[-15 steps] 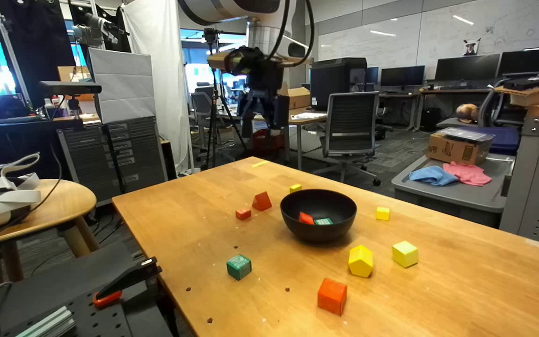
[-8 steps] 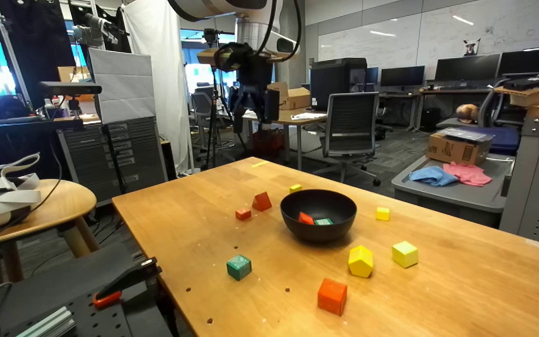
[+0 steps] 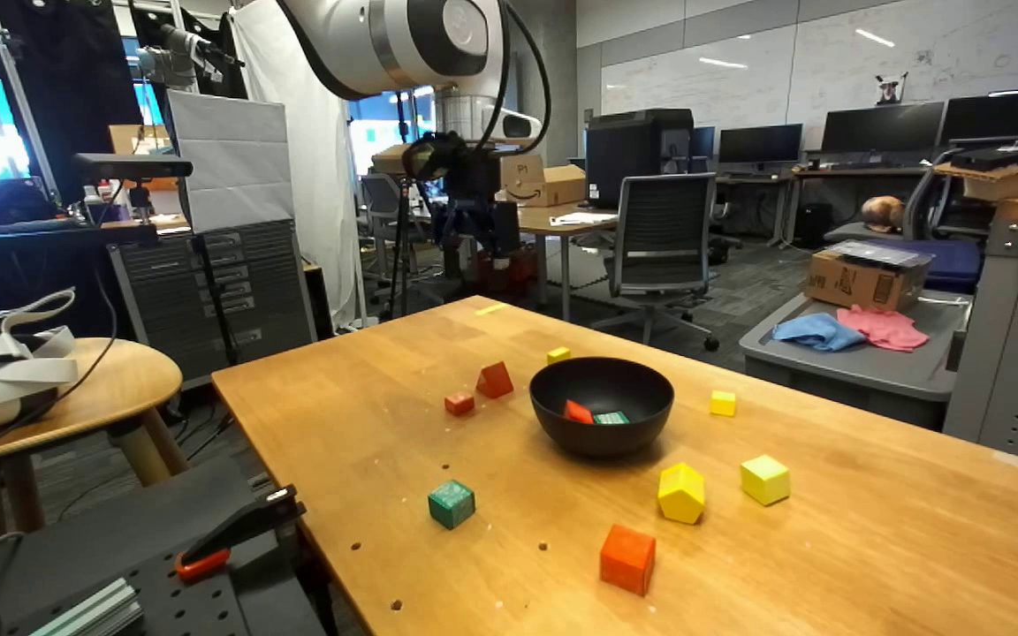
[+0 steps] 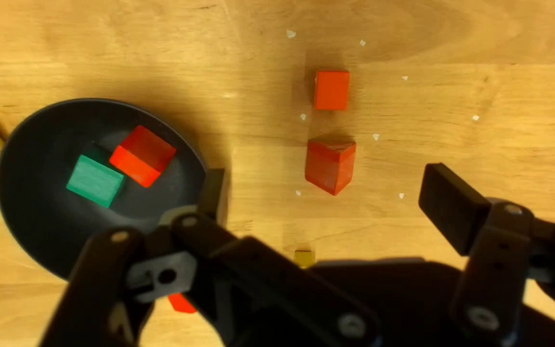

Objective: Put all the blocks one at a time in the bowl except the right yellow block farthest away from you

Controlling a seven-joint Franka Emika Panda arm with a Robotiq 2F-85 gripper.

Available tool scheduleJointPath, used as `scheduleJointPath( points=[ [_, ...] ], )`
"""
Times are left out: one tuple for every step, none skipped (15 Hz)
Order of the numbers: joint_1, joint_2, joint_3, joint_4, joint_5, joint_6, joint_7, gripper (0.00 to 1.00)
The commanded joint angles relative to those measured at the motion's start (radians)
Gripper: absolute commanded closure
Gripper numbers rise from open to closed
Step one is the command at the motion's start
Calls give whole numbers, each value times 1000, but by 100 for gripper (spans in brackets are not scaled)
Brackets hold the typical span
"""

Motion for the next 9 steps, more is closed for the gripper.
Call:
scheduleJointPath(
  points=[
    [38, 129, 4, 103, -26, 59, 40, 0],
    [45, 156, 1, 120, -14, 83, 37, 0],
    [49, 179, -2, 136, -4, 96, 28, 0],
    [38, 191, 9, 151, 45, 82, -27, 0],
    [52, 146, -6, 93, 8, 79, 12, 0],
    [53, 166, -6, 109, 19, 79, 2, 0],
    [53, 179, -7, 121, 26, 79, -3, 0],
    [53, 186, -7, 129, 29, 79, -5, 0],
    [66, 190, -24, 130, -6, 112, 37, 0]
  ],
)
